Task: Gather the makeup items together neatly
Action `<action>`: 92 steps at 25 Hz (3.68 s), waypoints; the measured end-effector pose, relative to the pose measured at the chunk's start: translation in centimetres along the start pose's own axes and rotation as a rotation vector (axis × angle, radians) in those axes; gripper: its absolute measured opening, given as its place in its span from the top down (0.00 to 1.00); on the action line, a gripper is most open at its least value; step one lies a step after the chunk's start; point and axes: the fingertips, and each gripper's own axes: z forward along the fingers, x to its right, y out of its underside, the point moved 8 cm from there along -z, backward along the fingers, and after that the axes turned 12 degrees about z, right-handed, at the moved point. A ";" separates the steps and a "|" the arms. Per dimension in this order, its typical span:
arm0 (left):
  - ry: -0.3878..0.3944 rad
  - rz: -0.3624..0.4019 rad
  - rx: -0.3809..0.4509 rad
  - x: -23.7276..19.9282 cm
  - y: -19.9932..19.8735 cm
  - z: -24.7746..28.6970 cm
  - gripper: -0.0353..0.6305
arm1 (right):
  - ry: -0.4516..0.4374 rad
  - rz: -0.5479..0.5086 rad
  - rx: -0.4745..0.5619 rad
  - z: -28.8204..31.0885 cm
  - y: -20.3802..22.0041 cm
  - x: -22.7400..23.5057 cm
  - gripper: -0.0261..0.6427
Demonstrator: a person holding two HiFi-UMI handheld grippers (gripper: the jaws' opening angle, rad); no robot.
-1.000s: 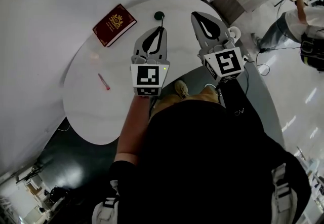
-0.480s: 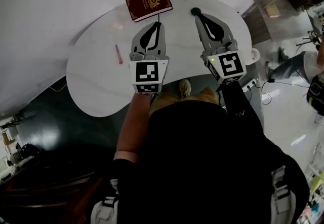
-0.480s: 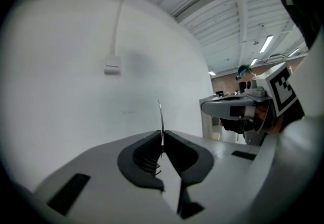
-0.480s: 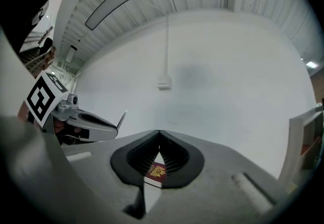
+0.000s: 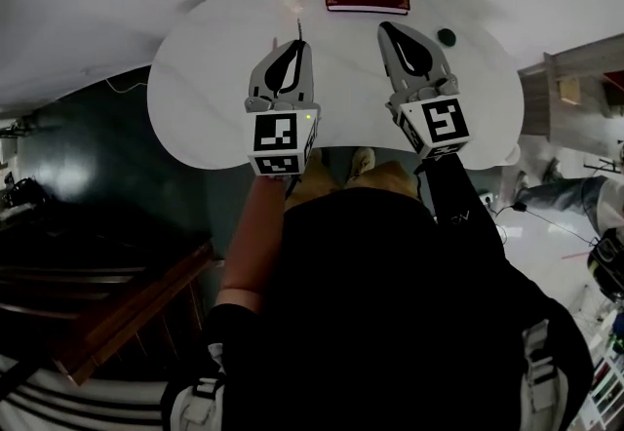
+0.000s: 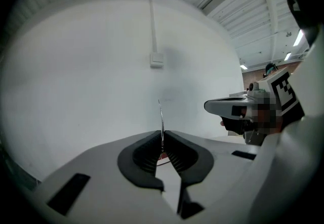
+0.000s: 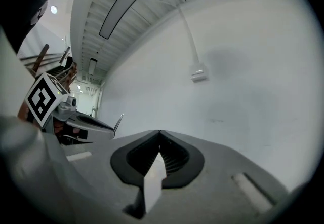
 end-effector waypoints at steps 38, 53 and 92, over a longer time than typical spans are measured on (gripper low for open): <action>0.115 -0.228 -0.835 -2.4 21.9 14.8 0.91 | 0.129 0.001 -0.076 4.4 1.0 4.2 0.95; 0.126 -0.185 -0.875 -2.7 22.8 15.7 0.82 | 0.147 0.025 -0.094 4.5 2.1 5.5 0.95; -0.280 0.362 0.253 -5.1 -3.0 1.4 0.82 | -0.024 -0.013 -0.046 5.1 0.4 1.8 0.95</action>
